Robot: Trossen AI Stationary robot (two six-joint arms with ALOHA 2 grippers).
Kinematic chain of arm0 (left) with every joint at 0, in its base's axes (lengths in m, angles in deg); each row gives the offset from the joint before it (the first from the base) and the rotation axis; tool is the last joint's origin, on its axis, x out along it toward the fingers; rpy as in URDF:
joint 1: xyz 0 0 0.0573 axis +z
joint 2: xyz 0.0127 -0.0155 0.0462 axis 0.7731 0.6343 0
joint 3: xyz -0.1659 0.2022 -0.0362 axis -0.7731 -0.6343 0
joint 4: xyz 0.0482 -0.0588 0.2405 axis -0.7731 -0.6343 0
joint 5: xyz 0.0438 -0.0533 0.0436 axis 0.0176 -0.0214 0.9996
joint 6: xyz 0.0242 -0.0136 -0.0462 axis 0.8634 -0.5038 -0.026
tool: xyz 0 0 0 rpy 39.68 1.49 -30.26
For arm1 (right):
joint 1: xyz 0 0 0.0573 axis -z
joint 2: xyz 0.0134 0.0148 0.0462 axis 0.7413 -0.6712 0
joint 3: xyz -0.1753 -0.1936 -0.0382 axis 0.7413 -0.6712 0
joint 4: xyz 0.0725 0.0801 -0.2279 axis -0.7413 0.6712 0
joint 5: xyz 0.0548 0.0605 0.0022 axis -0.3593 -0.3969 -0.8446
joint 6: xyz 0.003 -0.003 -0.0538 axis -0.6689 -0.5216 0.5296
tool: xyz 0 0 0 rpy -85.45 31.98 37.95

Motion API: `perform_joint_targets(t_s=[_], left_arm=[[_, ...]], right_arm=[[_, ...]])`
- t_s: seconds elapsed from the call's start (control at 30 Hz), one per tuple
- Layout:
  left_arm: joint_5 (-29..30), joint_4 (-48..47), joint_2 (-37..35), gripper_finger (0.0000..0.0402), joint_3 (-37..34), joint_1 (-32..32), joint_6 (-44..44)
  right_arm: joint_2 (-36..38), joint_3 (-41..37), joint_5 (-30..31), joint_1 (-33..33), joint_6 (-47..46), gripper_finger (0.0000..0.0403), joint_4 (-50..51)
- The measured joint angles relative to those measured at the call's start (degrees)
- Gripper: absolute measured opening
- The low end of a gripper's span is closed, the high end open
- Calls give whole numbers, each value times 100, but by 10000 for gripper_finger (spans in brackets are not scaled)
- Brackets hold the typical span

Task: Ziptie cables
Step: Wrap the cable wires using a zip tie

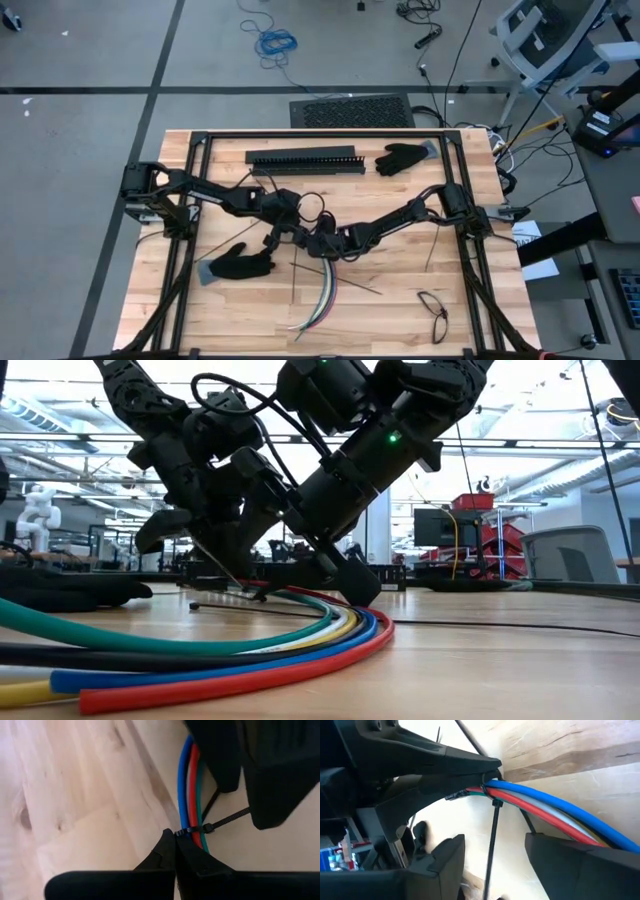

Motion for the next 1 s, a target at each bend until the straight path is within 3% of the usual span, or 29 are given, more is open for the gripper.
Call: perform_joint_targets(t_s=[0.37,0.53,0.63,0.7,0.77,1.0], left_arm=[[20,-50,0,0,-20,15,-184],[-16,-50,-29,0,-20,15,-138],[13,9,-42,0,-20,13,-110],[96,424,-10,0,77,-24,-240],[157,352,-50,0,73,-12,-256],[166,259,-24,0,46,-10,-381]], right_arm=[[0,-6,-431,32,-467,143,-177],[0,-15,-463,-10,-602,152,-447],[-20,65,-650,14,132,164,-896],[-54,387,-1018,113,572,171,-404],[-57,438,-965,171,721,173,-33],[-57,427,-957,166,873,171,-42]])
